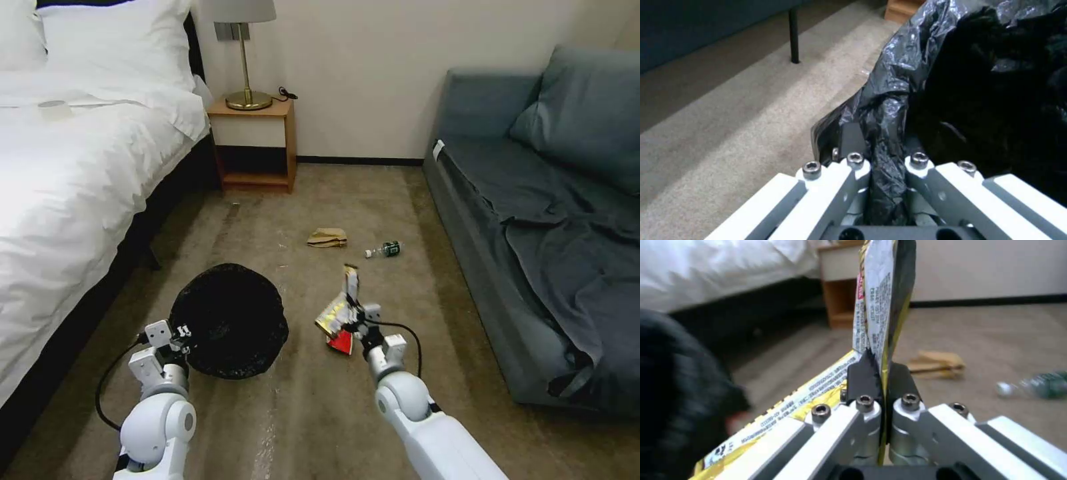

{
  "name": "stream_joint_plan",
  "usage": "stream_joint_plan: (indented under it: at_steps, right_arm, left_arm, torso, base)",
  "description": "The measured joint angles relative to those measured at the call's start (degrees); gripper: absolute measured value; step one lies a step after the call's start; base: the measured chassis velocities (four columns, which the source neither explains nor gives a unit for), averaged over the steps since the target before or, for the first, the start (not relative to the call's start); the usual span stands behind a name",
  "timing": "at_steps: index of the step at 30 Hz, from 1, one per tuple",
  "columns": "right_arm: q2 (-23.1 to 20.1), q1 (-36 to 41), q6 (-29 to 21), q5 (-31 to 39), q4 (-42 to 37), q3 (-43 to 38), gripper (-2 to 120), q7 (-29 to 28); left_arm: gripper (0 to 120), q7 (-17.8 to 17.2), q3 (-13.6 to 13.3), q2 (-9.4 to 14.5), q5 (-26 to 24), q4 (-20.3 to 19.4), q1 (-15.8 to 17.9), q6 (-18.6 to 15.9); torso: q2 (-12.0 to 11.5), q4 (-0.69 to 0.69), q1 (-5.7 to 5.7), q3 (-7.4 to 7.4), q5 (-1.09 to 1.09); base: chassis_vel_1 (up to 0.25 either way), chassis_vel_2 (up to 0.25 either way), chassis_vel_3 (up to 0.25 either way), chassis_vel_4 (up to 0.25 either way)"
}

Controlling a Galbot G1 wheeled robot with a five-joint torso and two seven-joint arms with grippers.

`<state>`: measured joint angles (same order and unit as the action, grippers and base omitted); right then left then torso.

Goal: Pick up the trash bin, then pick up the garbage on the floor and place it into the trash bin.

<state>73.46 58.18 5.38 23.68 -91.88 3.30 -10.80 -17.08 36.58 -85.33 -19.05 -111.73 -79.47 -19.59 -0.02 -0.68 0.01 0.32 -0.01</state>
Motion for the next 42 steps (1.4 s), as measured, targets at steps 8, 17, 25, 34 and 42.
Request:
stream_joint_plan:
  at_steps: [8, 17, 25, 34, 42]
  right_arm:
    - [0.26, -4.37, 0.14, 0.59, -3.28, 7.9, 0, -1.63]
    - [2.12, -6.6, 0.29, -0.35, -3.03, 13.03, 0, -1.86]
    - [3.53, -7.69, 2.33, -3.07, 2.09, 15.94, 0, -1.63]
    - [5.47, -7.25, 4.48, -7.47, 7.61, 16.73, 0, -1.65]
    - [5.18, -6.28, 4.45, -8.49, 7.58, 16.47, 19, -1.66]
  left_arm:
    - [3, -0.4, -1.26, -0.55, 0.33, 0.92, 0.54, 0.32]
    - [3, -0.75, -2.66, -1.17, 0.89, 0.79, 1.0, 0.31]
    - [3, -0.77, -3.39, -1.67, 1.38, 0.49, 0.34, 0.51]
    - [3, -0.91, -4.89, -2.38, 2.31, 0.03, 0.52, 0.54]
    - [3, -0.95, -4.91, -2.33, 2.4, -0.09, 0.38, 0.53]
  torso:
    - [0.0, 0.0, 0.0, 0.0, 0.0]
    - [0.0, 0.0, 0.0, 0.0, -0.01]
    - [0.0, 0.0, 0.0, 0.0, 0.0]
    - [0.0, -0.01, 0.0, 0.0, 0.0]
    - [0.0, -0.01, 0.0, 0.0, 0.0]
  base:
    - [0.0, 0.0, 0.0, 0.0]
    - [0.0, 0.0, 0.0, 0.0]
    - [0.0, 0.0, 0.0, 0.0]
    - [0.0, 0.0, 0.0, 0.0]
    - [0.0, 0.0, 0.0, 0.0]
